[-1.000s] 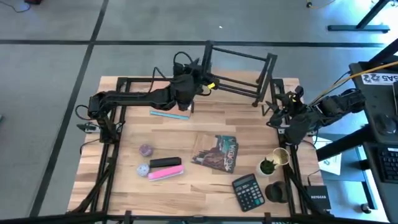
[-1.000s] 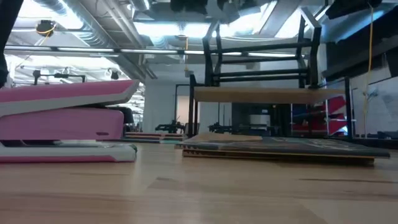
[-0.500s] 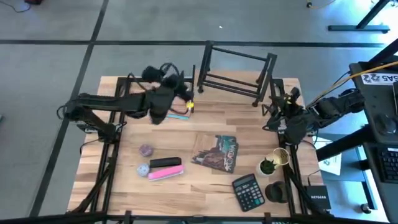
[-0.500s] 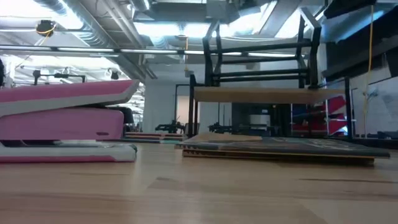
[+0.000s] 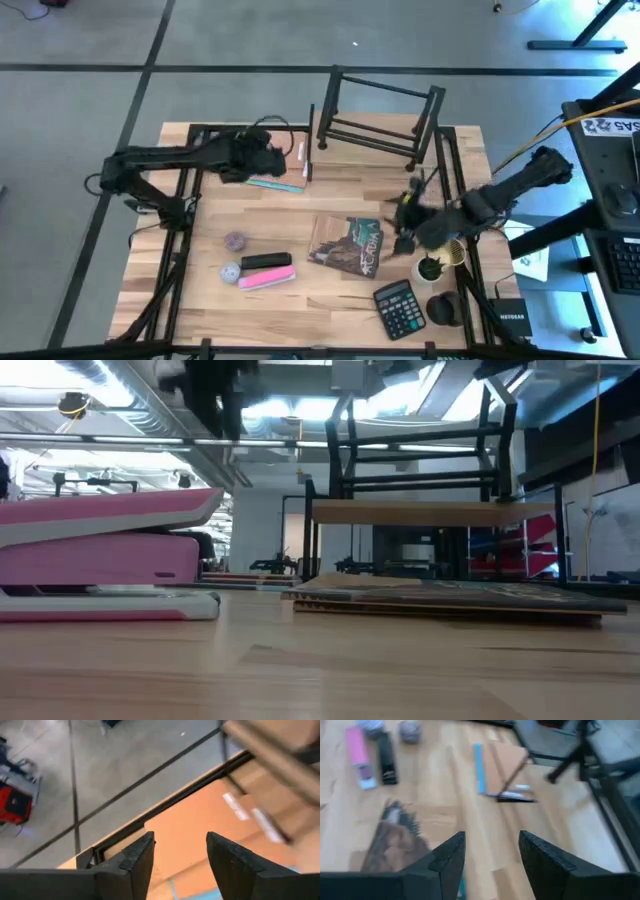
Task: Stock shelves
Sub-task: Move books closer to the center of the table
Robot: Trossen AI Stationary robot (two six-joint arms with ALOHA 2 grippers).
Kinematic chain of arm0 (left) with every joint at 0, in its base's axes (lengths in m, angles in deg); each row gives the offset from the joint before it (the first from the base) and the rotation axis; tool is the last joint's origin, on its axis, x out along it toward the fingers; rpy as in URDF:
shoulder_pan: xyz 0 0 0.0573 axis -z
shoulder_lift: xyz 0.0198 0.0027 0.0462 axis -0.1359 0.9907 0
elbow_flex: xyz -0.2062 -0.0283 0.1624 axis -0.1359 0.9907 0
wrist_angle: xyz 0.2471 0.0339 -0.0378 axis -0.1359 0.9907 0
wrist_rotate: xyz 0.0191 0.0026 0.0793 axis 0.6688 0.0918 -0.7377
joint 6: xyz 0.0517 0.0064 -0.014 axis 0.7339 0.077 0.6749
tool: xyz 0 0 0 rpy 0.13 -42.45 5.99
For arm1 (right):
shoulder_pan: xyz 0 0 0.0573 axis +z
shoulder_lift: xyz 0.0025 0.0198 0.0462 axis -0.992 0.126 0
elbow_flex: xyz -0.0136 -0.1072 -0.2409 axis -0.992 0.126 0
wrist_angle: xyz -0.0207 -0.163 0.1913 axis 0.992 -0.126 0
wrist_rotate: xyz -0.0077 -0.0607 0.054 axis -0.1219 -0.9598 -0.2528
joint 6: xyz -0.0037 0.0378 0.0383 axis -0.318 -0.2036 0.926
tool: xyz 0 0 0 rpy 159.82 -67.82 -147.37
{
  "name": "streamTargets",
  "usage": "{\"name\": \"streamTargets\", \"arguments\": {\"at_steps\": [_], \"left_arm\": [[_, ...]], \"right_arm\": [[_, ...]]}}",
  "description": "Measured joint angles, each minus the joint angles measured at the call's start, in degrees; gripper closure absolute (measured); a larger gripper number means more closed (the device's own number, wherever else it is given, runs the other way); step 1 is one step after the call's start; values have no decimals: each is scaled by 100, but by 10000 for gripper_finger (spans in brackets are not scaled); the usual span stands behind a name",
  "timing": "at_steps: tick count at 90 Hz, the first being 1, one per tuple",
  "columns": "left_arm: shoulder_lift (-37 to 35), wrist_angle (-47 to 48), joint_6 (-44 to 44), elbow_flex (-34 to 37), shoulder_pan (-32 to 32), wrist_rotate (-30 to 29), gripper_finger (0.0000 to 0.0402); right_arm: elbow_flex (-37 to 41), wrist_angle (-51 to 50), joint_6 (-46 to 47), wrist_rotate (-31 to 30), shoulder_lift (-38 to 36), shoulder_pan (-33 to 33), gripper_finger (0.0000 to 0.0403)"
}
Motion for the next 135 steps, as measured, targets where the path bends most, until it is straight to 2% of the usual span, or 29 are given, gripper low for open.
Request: {"name": "streamTargets", "arguments": {"at_steps": [7, 19, 26, 35, 44, 65, 78, 93, 112, 135], "left_arm": [[5, -981, 424, 653, -549, 329, 268], [9, -3103, 1199, 1775, -1563, 1327, 285], [49, -4254, 1490, 2319, -2018, 1620, 293], [227, -5330, 1721, 2809, -2378, 2006, 305], [545, -5901, 1803, 3090, -2487, 2445, 316], [1476, -5790, 1345, 3131, -2231, 2340, 338], [1644, -5597, 1198, 3115, -1866, 2339, 351], [1583, -4900, 679, 3098, -1089, 2343, 363], [1583, -4245, -317, 3129, 45, 1782, 377], [1583, -3702, -1490, 3137, 1099, 1461, 390]], "right_arm": [[0, 52, 228, 4, 344, 375, 233], [2, 61, 754, -2, 764, 939, 233], [2, 58, 1059, -54, 937, 1193, 233], [4, 65, 1243, -262, 1057, 1422, 233], [4, 72, 1359, -464, 1096, 1544, 233], [4, 129, 1322, -577, 1090, 1525, 233], [4, 146, 1310, -564, 1088, 1534, 233], [4, 142, 1274, -424, 1088, 1533, 233], [-175, 45, 1100, -412, 1072, 1856, 233], [-535, 4, 852, -829, 1066, 2498, 233]]}}
